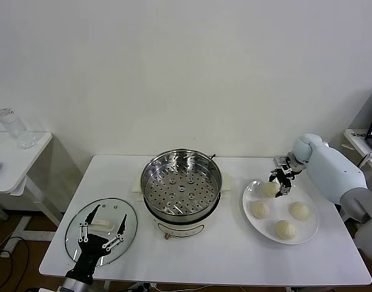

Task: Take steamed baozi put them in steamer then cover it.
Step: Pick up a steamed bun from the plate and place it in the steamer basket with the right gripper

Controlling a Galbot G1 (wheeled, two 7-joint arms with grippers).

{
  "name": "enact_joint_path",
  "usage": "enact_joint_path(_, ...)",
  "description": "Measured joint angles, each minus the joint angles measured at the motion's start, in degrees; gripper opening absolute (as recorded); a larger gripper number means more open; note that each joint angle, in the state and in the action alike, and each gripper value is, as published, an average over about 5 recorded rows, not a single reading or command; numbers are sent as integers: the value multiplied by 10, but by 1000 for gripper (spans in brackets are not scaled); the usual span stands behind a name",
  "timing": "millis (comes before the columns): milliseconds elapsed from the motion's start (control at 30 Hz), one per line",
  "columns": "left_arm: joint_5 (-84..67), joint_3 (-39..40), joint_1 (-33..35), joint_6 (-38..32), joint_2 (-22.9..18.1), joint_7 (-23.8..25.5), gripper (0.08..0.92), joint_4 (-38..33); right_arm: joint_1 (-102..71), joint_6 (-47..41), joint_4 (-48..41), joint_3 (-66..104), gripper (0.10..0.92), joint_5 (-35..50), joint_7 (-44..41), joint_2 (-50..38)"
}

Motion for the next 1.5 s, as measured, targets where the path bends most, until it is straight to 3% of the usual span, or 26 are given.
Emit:
enact_joint_path(300, 0, 9, -3, 1, 1, -1, 823, -5, 133, 68, 123, -107, 705, 71, -1, -1)
enact_joint_path(700, 0, 13, -1, 0, 3, -3, 823, -11, 245, 156, 225, -199, 700, 97, -1, 89)
enact_joint_path(1033, 1, 10, 4, -5, 2, -4, 823, -15, 223, 184, 229, -224, 696, 61, -5, 172)
enact_joint_path(1500, 6, 5, 12, -15, -1, -10, 823, -20, 163, 202, 165, -220, 696, -17, -6, 247)
